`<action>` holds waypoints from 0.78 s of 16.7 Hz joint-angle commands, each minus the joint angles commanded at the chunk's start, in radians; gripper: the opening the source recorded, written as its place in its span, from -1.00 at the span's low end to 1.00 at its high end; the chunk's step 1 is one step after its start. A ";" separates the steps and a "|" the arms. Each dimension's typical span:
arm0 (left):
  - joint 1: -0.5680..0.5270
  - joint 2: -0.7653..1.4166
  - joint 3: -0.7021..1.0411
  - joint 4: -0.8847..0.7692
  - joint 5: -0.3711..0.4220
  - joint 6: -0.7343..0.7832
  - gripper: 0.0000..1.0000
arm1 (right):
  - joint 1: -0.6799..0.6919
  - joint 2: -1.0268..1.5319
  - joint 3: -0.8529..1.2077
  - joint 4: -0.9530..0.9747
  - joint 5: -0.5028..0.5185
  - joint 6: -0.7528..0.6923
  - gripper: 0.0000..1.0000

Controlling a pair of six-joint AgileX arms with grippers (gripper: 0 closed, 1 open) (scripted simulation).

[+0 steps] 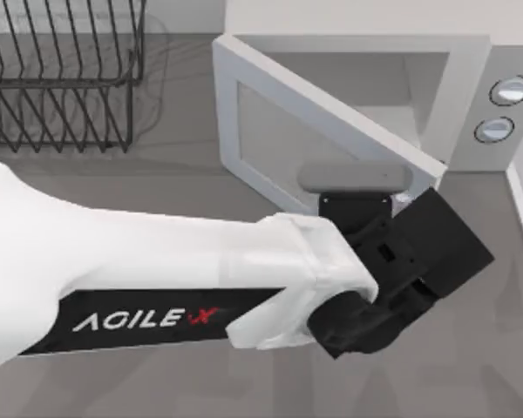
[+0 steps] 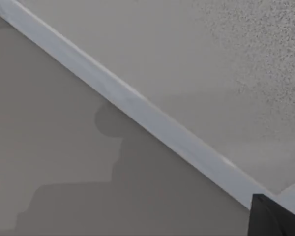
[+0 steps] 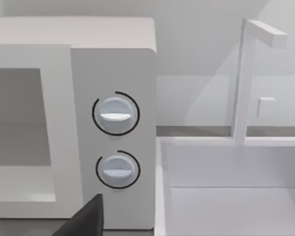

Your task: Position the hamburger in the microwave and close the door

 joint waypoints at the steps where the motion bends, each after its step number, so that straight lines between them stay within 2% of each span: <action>1: -0.011 0.026 0.036 -0.018 -0.003 -0.007 -1.00 | 0.000 0.000 0.000 0.000 0.000 0.000 1.00; 9: -0.081 0.259 0.390 -0.184 -0.042 -0.091 -1.00 | 0.000 0.000 0.000 0.000 0.000 0.000 1.00; 13: -0.087 0.289 0.438 -0.206 -0.050 -0.105 -1.00 | 0.000 0.000 0.000 0.000 0.000 0.000 1.00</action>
